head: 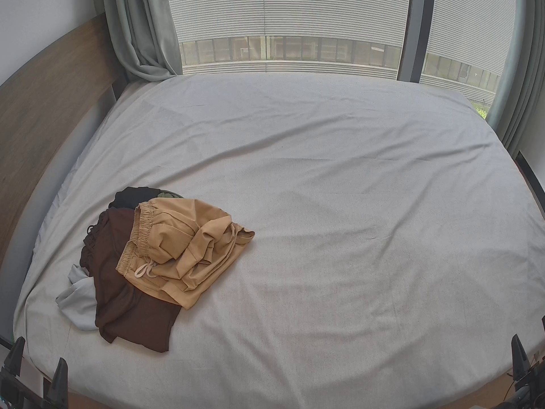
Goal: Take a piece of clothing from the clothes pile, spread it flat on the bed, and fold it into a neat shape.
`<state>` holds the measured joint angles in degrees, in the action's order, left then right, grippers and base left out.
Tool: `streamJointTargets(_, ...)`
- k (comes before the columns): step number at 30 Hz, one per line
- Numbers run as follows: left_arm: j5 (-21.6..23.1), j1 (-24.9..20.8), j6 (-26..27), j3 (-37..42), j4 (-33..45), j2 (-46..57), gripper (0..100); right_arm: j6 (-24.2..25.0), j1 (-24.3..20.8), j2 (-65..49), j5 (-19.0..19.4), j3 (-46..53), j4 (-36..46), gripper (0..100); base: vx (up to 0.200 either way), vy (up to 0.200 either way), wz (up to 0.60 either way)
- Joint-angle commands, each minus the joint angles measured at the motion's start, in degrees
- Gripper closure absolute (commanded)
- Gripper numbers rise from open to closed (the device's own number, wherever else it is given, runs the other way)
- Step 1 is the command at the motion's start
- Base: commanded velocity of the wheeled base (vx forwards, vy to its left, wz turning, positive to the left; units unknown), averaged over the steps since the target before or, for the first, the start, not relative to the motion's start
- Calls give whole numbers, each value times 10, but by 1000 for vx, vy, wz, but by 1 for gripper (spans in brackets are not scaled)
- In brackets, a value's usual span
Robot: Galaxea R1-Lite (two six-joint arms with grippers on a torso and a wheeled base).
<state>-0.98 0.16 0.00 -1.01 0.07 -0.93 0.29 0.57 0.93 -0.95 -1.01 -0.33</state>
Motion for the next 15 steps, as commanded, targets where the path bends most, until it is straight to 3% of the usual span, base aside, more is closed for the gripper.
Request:
streamJointTargets(1, -1, 0, -3, 10, -1, 9, 0, 0, 0, -4, 0, 10, 0, 0, 0, 0, 0)
streamJointTargets(15, 0, 0, -4, 10, -2, 9, 0, 0, 0, -5, 0, 10, 0, 0, 0, 0, 0)
